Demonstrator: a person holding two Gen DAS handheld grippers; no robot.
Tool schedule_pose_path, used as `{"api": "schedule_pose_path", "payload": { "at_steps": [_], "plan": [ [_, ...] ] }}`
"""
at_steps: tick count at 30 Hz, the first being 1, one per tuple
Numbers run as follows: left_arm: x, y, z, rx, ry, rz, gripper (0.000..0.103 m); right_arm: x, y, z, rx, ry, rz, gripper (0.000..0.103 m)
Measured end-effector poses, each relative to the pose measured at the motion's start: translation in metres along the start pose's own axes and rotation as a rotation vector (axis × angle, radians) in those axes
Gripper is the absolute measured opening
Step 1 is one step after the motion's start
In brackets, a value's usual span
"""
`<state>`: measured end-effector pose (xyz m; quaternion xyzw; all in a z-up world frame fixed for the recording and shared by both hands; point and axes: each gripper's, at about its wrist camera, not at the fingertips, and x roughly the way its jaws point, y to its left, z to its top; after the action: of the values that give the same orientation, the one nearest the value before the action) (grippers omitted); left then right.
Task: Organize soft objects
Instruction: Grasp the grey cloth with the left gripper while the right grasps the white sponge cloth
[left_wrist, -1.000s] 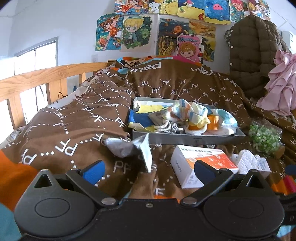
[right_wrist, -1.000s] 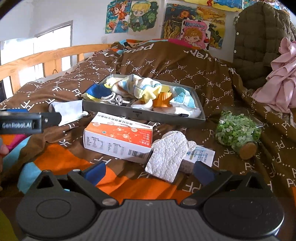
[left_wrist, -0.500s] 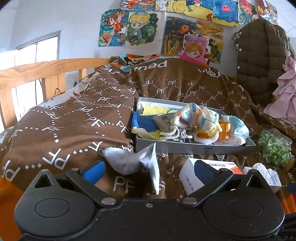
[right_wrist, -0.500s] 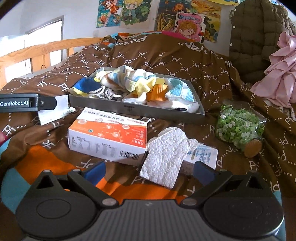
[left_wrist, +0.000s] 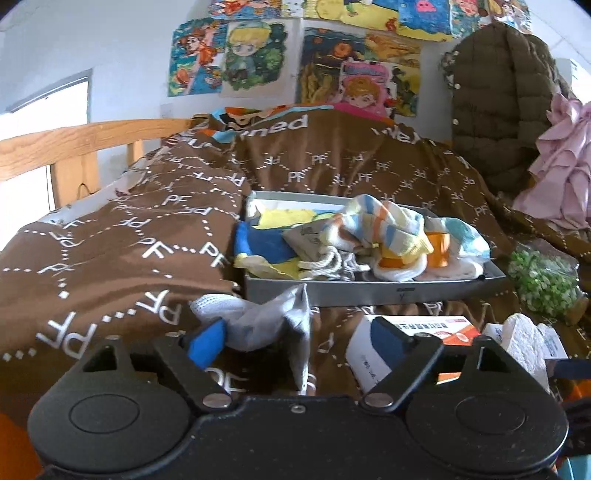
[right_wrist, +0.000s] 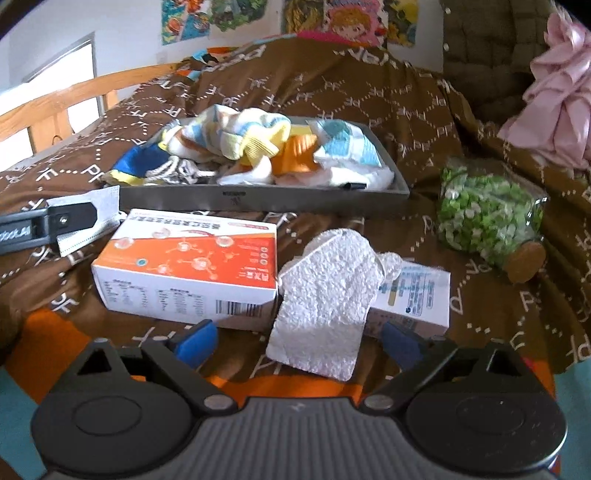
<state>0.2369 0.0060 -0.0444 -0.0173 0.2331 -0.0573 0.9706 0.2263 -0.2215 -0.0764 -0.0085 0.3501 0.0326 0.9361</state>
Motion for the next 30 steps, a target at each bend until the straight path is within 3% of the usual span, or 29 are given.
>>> {"api": "schedule_pose_path", "payload": {
  "at_steps": [6,10,14,16,24,30],
  "plan": [
    [0.007,-0.003,-0.002,-0.02,0.006,-0.03,0.064,0.011,-0.005,-0.001,0.034,0.041,0.007,0.088],
    [0.012,-0.005,-0.002,-0.021,0.007,-0.045,0.06,0.016,-0.005,-0.002,0.036,0.054,0.007,0.083],
    [0.016,-0.007,-0.002,-0.035,0.002,-0.044,0.059,0.02,-0.004,-0.001,0.042,0.06,-0.001,0.071],
    [0.019,-0.007,-0.003,-0.047,0.003,-0.046,0.053,0.022,-0.003,-0.001,0.042,0.059,-0.002,0.065],
    [0.027,-0.011,-0.005,-0.054,-0.005,-0.069,0.023,0.019,-0.003,-0.001,0.058,0.034,-0.012,0.061],
    [0.024,-0.016,-0.007,-0.034,-0.026,-0.116,0.013,0.008,-0.001,0.002,0.062,-0.018,-0.016,0.06]
  ]
}}
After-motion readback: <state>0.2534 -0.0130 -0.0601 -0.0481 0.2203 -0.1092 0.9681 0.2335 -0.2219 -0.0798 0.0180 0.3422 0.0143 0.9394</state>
